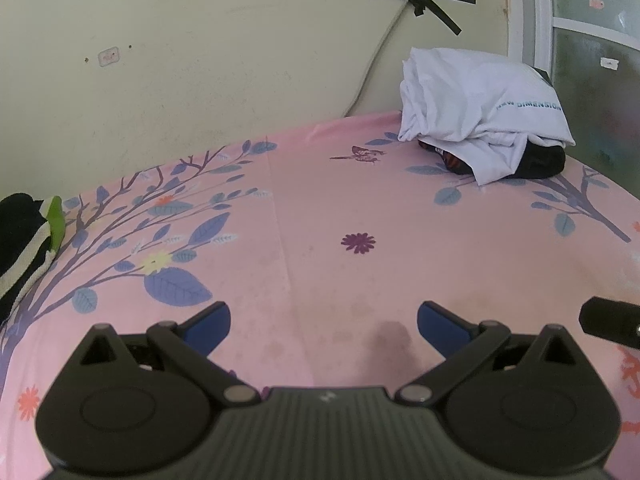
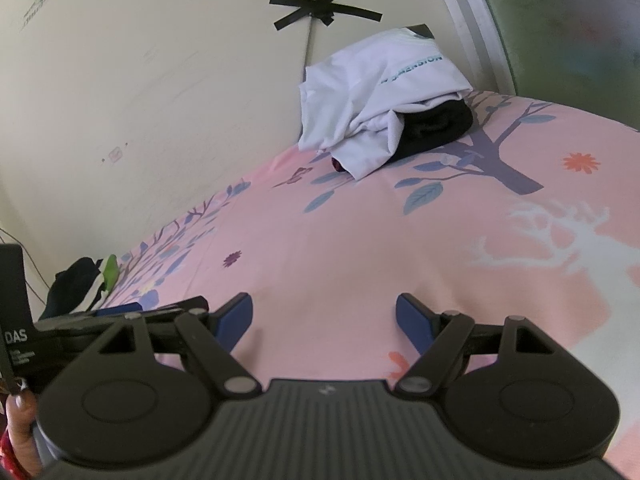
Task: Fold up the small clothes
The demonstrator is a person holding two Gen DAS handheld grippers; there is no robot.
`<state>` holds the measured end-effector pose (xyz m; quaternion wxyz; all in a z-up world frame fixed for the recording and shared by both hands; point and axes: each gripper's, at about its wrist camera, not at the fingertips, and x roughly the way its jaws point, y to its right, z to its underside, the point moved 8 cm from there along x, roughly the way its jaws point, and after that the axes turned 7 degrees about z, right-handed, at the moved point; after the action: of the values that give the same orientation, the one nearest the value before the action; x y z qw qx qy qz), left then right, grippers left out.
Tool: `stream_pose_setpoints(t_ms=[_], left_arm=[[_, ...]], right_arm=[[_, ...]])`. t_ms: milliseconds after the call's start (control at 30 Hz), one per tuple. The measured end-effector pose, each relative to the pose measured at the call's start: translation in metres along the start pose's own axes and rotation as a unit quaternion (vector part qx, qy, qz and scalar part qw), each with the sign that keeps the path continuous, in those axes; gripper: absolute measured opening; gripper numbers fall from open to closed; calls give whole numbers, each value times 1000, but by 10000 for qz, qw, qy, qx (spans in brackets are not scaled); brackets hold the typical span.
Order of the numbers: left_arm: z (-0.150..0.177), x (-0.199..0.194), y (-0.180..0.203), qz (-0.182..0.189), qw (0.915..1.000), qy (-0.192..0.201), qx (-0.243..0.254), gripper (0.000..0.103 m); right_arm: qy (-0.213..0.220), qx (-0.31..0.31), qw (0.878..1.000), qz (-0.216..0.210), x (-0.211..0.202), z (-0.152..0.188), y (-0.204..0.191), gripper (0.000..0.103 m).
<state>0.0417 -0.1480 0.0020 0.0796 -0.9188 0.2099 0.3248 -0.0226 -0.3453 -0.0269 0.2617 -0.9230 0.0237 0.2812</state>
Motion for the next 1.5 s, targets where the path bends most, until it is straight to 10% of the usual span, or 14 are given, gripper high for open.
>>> stream_pose_setpoints(t_ms=[1500], left_arm=[[5,1,5,42,9997,-43,238,103]], right_arm=[[31,45,10000,-9,-2,0,2,73]])
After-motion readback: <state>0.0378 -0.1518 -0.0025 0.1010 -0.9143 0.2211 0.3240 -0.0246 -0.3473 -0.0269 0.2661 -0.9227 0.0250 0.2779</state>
